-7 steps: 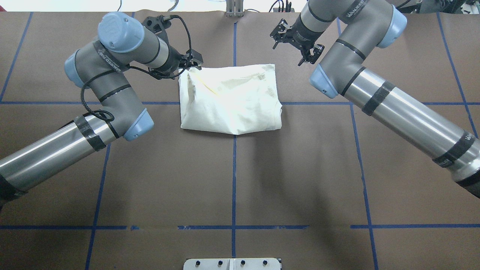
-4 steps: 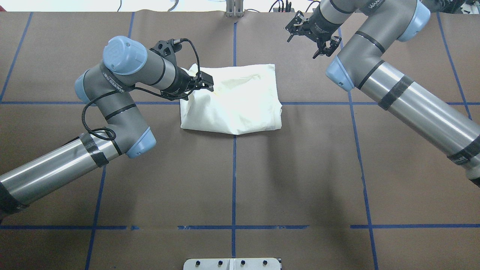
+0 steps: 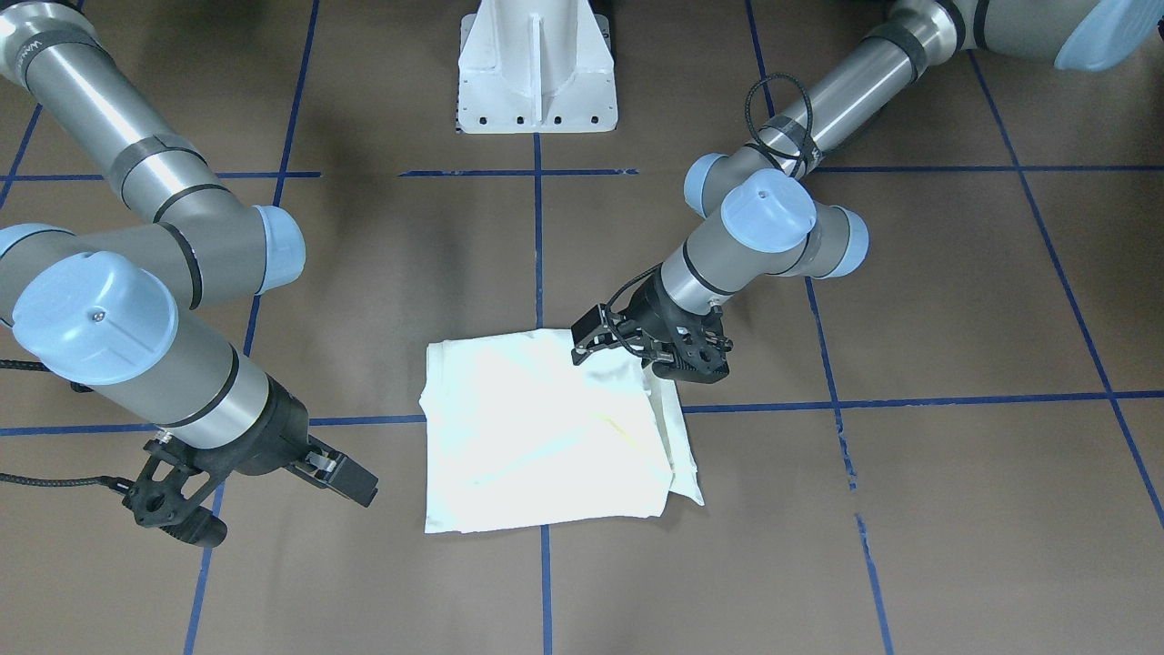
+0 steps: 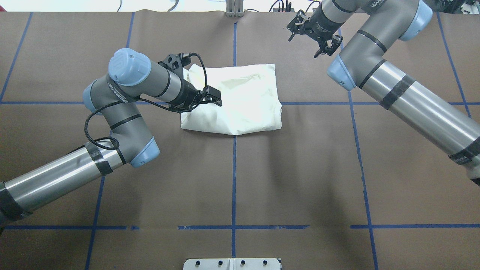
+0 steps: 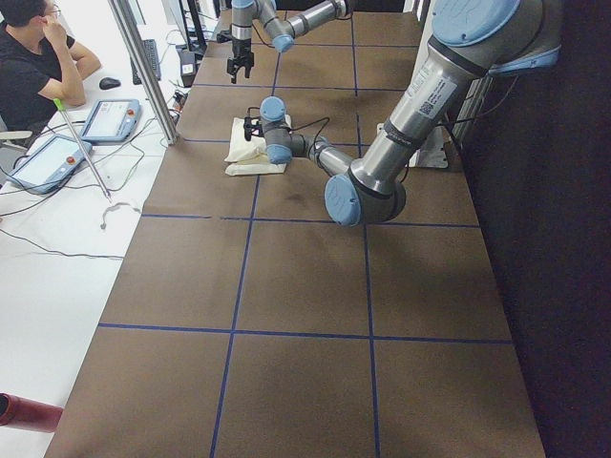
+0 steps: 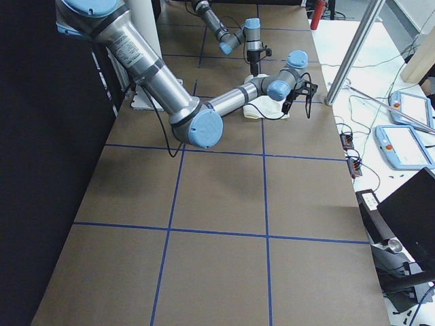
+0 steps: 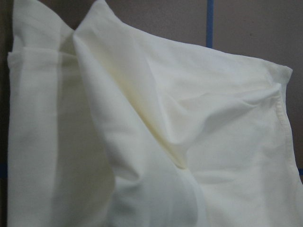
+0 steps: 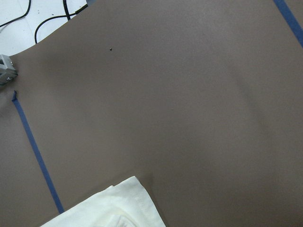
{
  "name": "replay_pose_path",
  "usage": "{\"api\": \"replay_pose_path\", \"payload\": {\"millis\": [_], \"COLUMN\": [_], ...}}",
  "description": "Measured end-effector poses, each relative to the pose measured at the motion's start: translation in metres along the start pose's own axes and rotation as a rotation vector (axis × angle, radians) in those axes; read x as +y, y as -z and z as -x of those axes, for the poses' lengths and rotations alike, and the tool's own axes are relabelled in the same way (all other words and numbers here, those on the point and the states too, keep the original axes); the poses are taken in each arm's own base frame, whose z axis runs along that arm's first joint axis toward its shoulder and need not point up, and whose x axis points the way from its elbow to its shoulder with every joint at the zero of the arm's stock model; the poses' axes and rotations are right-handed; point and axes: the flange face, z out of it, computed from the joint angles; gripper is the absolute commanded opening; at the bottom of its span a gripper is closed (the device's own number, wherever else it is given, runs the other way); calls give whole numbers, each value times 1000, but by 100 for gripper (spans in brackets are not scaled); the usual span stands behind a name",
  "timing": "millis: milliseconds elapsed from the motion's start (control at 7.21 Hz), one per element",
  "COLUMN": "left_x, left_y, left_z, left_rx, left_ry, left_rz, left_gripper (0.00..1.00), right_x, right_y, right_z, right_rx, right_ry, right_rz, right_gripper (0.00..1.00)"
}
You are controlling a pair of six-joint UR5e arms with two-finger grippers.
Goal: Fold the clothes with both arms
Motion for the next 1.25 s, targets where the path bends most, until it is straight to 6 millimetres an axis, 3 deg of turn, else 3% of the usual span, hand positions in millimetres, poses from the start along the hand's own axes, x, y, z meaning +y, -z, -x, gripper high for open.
{"api": "replay_pose_path", "payload": {"millis": [277, 555, 832, 970, 1109, 1248], "left_x": [20, 39, 63, 76, 87, 83], "left_y": [-6, 4, 10, 18, 37, 64], "left_z": [6, 25, 21, 23, 37, 55], "left_rx": [10, 18, 37, 48, 54, 55], "left_ry": [-11, -16, -31, -39, -47, -64], "left_rz": [46, 102, 138, 150, 149, 130], "left_gripper": [100, 100, 100, 100, 100, 100], "right_x": [-1, -1, -1, -1, -1, -3], "right_y": [1, 2, 2, 2, 3, 6], "right_z": [0, 1, 0, -1, -7, -22], "right_rx": [-1, -3, -3, -3, -3, -4], "right_ry": [0, 1, 1, 4, 20, 51], "right_rz": [-1, -2, -2, -3, -4, -9], "right_gripper": [100, 100, 100, 100, 100, 100]}}
